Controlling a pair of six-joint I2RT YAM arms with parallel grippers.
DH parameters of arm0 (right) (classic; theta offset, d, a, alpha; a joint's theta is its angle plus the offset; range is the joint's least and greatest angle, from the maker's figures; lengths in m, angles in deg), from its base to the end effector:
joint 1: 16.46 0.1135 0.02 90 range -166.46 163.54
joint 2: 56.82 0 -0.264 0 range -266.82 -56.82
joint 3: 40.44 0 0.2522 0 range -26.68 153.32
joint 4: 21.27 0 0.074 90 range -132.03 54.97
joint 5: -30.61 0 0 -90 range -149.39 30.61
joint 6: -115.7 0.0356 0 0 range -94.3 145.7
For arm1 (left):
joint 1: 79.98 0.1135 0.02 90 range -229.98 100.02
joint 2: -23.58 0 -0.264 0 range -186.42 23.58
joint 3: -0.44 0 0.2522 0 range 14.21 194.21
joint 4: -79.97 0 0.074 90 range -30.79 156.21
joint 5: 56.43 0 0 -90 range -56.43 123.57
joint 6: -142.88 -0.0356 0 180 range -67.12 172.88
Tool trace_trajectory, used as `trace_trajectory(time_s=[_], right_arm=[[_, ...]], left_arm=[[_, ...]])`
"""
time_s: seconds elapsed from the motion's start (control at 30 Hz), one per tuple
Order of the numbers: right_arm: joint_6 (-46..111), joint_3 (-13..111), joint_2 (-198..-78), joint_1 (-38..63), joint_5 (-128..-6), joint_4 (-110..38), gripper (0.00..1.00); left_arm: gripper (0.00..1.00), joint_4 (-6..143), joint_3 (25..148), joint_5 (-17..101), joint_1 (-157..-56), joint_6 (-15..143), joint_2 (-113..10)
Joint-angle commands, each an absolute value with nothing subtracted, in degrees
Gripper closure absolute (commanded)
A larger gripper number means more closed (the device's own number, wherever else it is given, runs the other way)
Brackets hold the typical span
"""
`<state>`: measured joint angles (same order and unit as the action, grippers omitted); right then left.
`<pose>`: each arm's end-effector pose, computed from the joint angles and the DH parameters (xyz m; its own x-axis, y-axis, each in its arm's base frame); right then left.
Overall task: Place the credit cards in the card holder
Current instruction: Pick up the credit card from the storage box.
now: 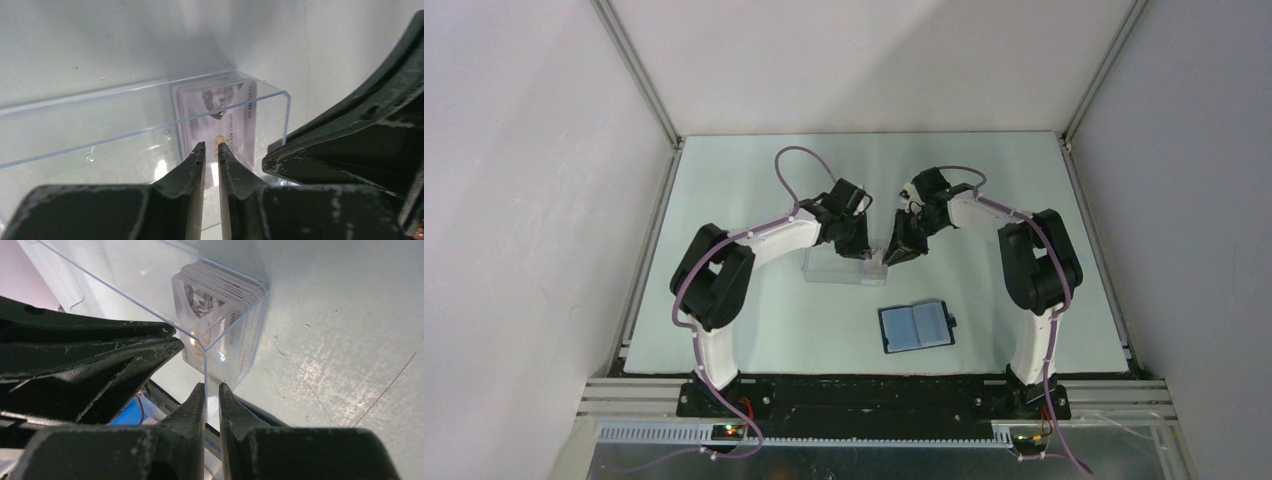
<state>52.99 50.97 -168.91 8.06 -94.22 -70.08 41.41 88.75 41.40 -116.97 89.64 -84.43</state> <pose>0.3477 0.1809 0.1724 -0.9970 -0.0411 -0.0661 -0.0738 0.7681 0.6360 0.3138 -0.2425 0.1866 -0.9352 -0.0378 -0.3521 0.1169 0.9056 -0.4077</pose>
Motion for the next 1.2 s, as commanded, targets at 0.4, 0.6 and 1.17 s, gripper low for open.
trace_trajectory(time_s=[0.4,0.6,1.17], right_arm=[[51.92,51.63,-171.60,8.87,-94.33,-70.71,0.88],[51.97,51.63,-171.61,8.94,-94.37,-70.72,0.88],[51.89,51.66,-171.79,8.94,-94.37,-70.83,0.88]], left_arm=[[0.70,37.82,92.08,35.69,-118.07,87.07,-82.71],[0.71,37.05,92.36,36.64,-118.12,86.64,-84.48],[0.82,37.04,93.75,37.98,-118.61,86.55,-87.19]])
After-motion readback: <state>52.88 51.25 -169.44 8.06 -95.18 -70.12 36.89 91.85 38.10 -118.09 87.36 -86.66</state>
